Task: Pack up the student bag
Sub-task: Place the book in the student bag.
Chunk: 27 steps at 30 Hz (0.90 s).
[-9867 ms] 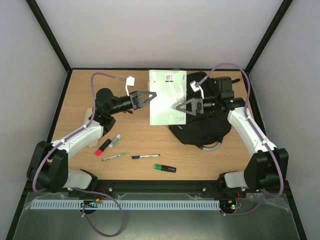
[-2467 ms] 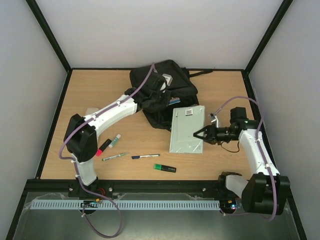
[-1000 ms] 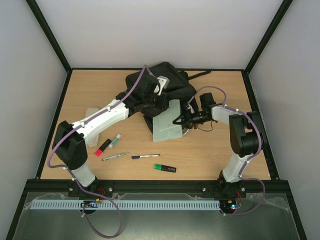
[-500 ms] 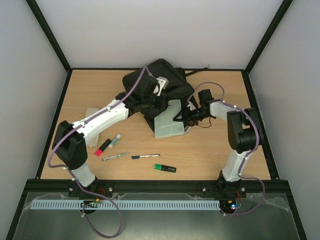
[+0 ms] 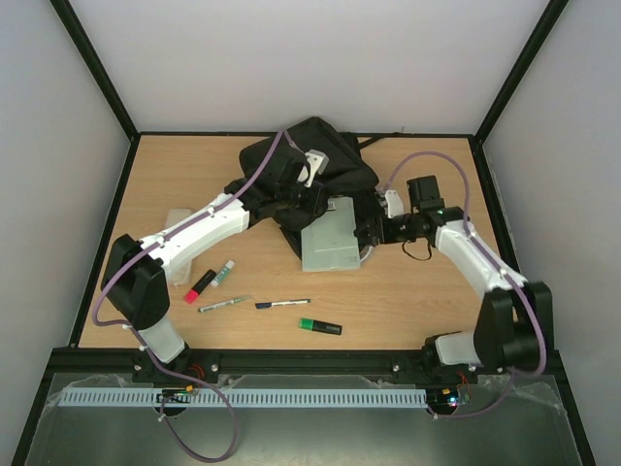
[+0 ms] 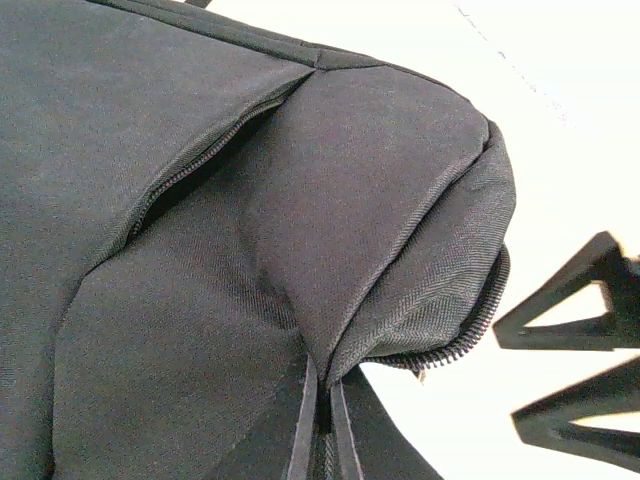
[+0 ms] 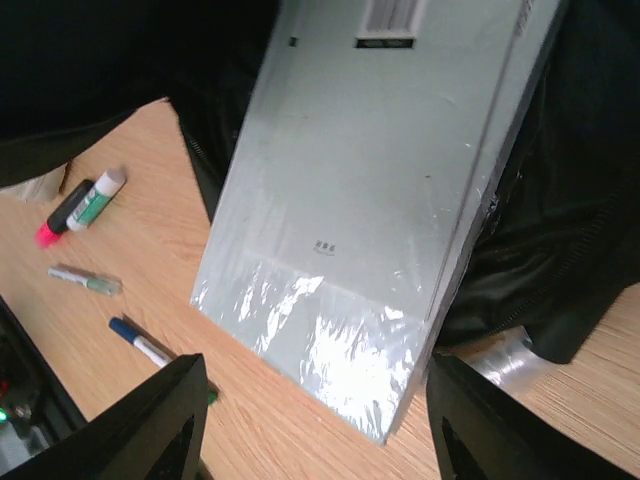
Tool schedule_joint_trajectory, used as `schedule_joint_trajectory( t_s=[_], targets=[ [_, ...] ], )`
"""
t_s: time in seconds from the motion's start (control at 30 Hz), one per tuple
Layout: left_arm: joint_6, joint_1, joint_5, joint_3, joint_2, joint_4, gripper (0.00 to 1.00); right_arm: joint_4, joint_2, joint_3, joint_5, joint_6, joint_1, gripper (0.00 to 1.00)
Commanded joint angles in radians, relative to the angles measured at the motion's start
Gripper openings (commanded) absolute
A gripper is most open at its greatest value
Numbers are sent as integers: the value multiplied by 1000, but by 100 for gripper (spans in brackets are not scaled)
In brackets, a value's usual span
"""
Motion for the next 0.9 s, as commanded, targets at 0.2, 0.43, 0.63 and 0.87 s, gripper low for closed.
schedule_joint_trajectory(
  t_s=[0.2, 0.43, 0.63, 0.87],
  targets=[
    [46, -4, 70, 25, -103, 60, 2, -135, -349, -143, 203, -422, 128, 48],
    [38, 14, 100, 29, -92, 55, 2, -117, -389, -227, 591, -699, 459, 51],
    [30, 27, 105, 30, -90, 54, 2, -11, -319, -273, 780, -799, 605, 57],
    [24, 31, 114, 34, -90, 49, 2, 123, -206, -302, 900, -883, 615, 54]
  ],
)
